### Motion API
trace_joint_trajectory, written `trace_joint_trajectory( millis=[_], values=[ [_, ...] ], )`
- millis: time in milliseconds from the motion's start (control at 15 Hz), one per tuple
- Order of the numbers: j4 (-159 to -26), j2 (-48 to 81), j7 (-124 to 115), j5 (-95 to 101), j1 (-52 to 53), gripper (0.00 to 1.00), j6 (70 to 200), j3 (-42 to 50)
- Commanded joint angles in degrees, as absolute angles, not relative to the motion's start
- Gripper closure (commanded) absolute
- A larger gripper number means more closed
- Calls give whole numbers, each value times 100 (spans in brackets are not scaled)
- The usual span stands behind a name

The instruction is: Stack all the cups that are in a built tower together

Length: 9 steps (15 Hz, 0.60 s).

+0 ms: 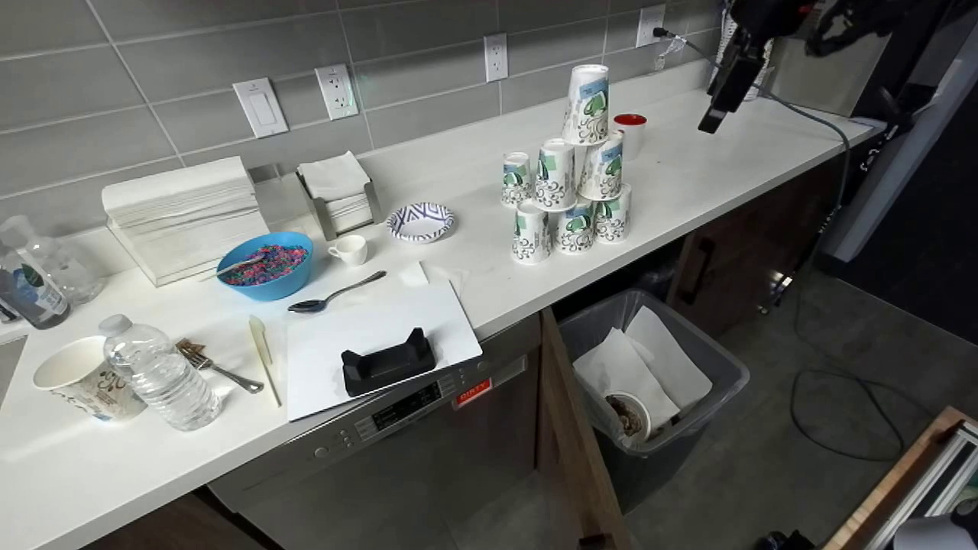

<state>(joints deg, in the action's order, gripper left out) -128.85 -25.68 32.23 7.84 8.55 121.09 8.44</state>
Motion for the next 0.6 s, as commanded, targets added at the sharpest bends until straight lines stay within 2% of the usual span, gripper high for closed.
trace_joint_trajectory(
  millis=[0,533],
  values=[
    [-11880,-1720,3739,465,878,0,11864,798],
    [-10072,-213,3539,-43,573,0,11454,499]
  ],
)
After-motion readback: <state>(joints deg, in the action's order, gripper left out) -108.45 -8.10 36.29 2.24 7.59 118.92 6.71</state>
